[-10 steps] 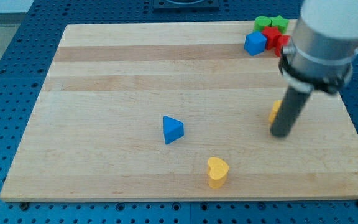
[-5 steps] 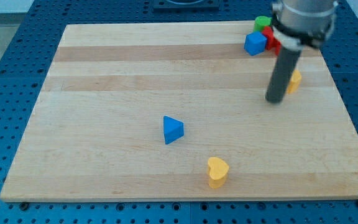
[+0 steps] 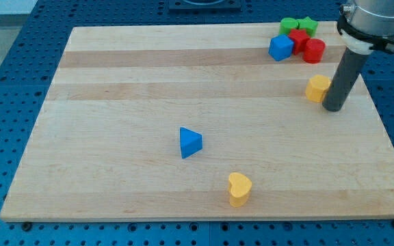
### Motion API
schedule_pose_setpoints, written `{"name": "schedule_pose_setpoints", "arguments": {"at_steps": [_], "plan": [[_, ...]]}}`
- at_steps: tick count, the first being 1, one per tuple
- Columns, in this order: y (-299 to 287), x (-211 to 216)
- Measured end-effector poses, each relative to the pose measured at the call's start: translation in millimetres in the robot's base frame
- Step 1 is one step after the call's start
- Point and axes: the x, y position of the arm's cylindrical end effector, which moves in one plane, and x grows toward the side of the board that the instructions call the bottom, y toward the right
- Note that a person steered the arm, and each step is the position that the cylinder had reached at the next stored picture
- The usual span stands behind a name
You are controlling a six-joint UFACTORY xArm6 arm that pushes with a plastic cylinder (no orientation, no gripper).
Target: Move the yellow hexagon vertically below the red star
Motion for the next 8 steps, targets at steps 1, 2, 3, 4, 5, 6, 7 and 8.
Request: {"name": "schedule_pose_setpoints", "arguments": {"at_steps": [1, 2, 3, 4, 5, 6, 7, 8], "plan": [[-6.7, -6.4], [-6.8, -59.6], [-6.8, -75.9], [-6.8, -78.4], [-6.8, -79.0], [-8.3, -38.3], [-17.9, 2.8], [-30.0, 2.4]]}}
